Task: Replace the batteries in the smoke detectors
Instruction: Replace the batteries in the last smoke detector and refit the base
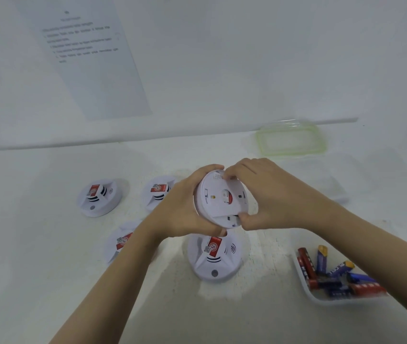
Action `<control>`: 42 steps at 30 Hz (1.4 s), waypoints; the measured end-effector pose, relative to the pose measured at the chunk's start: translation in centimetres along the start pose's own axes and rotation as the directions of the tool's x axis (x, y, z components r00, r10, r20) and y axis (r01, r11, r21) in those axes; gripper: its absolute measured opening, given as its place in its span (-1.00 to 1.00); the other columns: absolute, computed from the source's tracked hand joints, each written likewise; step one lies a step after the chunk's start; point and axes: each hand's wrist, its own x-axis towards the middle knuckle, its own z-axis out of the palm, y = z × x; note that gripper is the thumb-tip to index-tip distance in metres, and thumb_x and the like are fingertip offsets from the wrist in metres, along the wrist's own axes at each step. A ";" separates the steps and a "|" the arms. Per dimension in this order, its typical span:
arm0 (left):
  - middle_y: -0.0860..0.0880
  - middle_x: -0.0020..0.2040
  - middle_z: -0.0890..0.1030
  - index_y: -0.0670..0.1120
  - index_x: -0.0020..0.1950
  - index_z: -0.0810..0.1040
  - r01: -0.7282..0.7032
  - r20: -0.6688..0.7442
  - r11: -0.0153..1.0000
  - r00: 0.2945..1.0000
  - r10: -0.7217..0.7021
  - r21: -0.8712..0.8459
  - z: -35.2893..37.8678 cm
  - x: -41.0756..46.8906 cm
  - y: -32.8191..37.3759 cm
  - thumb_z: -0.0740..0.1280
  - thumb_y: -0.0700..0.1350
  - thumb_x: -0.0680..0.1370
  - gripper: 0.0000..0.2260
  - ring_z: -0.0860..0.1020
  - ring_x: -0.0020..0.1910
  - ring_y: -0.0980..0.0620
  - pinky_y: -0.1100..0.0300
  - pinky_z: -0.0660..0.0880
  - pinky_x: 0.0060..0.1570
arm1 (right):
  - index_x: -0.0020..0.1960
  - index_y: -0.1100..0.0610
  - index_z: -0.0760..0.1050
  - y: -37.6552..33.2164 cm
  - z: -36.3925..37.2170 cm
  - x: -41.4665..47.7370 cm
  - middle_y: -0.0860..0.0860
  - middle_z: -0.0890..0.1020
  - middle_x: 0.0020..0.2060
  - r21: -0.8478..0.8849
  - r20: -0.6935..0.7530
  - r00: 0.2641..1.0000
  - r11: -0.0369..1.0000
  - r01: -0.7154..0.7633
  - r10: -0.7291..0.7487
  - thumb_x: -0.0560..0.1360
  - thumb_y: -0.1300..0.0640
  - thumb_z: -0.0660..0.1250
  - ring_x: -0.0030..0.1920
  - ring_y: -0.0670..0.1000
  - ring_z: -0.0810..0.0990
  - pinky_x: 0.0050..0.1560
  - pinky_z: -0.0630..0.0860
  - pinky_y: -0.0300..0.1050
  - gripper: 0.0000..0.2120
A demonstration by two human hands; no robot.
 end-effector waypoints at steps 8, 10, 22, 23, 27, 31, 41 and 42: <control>0.14 0.17 0.56 0.03 0.38 0.37 -0.015 0.020 0.999 1.000 0.014 0.050 -0.5 -0.3 -0.1 0.63 -0.19 0.18 -0.18 0.55 0.16 0.15 0.30 0.52 0.07 | 0.19 0.15 0.43 0.4 -0.1 0.4 0.00 0.51 0.01 0.071 -0.002 1.000 0.997 0.007 -0.007 0.23 0.04 0.44 -0.01 0.00 0.44 0.07 0.30 -0.16 -0.44; 0.14 0.16 0.57 0.03 0.37 0.38 -0.017 -0.002 0.999 1.000 0.017 0.031 -0.5 -0.5 -0.3 0.63 -0.17 0.18 -0.18 0.56 0.17 0.12 0.27 0.54 0.06 | 0.18 0.10 0.43 0.9 -0.4 0.4 -0.04 0.50 0.00 0.117 0.006 0.999 0.992 -0.036 0.035 0.23 -0.03 0.40 -0.01 -0.03 0.43 0.06 0.29 -0.19 -0.45; 0.28 0.16 0.53 0.05 0.36 0.34 -0.011 -0.246 0.996 0.969 -0.012 -0.092 -1.7 -2.2 -1.1 0.58 -0.02 0.09 -0.12 0.52 0.17 0.26 0.37 0.52 0.02 | 0.24 -0.03 0.40 4.3 1.3 -0.6 -0.09 0.50 0.06 -0.038 0.155 0.938 0.951 -0.308 0.310 0.32 -0.19 0.31 0.08 -0.01 0.42 0.14 0.18 -0.14 -0.47; 0.27 0.16 0.52 0.04 0.37 0.33 -0.022 -0.250 0.995 0.968 -0.004 -0.099 -1.6 -2.1 -1.1 0.59 -0.03 0.09 -0.12 0.52 0.18 0.24 0.34 0.53 0.03 | 0.27 -0.03 0.38 4.3 1.6 -0.7 -0.08 0.48 0.12 -0.028 0.162 0.939 0.952 -0.304 0.304 0.36 -0.16 0.33 0.14 -0.01 0.39 0.18 0.17 -0.14 -0.48; 0.13 0.24 0.48 0.03 0.36 0.28 -0.082 -0.231 0.990 0.971 0.053 -0.116 -0.7 -1.4 -0.9 0.59 -0.09 0.10 -0.11 0.49 0.25 0.11 0.25 0.54 0.05 | 0.23 -0.12 0.35 3.5 1.7 -1.1 -0.08 0.44 0.22 0.319 0.071 0.967 0.913 -0.254 0.245 0.49 -0.03 0.30 0.20 -0.06 0.40 0.23 0.30 -0.12 -0.67; 0.17 0.25 0.43 -0.02 0.34 0.25 -0.164 -0.215 0.981 0.967 0.140 -0.099 0.3 -0.4 -0.4 0.59 -0.14 0.13 -0.14 0.46 0.27 0.11 0.30 0.51 0.05 | 0.09 -0.25 0.30 1.3 0.3 -1.1 -0.09 0.50 0.14 0.605 0.002 0.963 0.767 -0.216 0.270 0.54 0.06 0.22 -0.07 -0.17 0.61 -0.07 0.51 -0.29 -0.76; 0.14 0.23 0.43 -0.04 0.33 0.21 -0.259 -0.175 0.959 0.956 0.237 -0.116 2.5 1.6 1.8 0.59 -0.32 0.15 -0.13 0.48 0.22 0.17 0.33 0.51 0.02 | 0.18 0.01 0.43 -0.1 -0.6 -3.2 -0.25 0.55 -0.03 0.640 -0.187 0.907 0.747 -0.179 0.378 0.56 0.27 0.20 -0.18 -0.17 0.65 -0.15 0.56 -0.22 -0.75; 0.16 0.22 0.45 -0.02 0.33 0.22 -0.260 -0.173 0.958 0.956 0.238 -0.118 2.7 1.7 2.0 0.60 -0.29 0.15 -0.12 0.49 0.22 0.13 0.30 0.52 0.02 | 0.18 0.02 0.43 -0.1 -0.7 -3.5 -0.26 0.55 -0.05 0.631 -0.206 0.901 0.755 -0.177 0.383 0.56 0.28 0.20 -0.17 -0.19 0.64 -0.17 0.55 -0.26 -0.74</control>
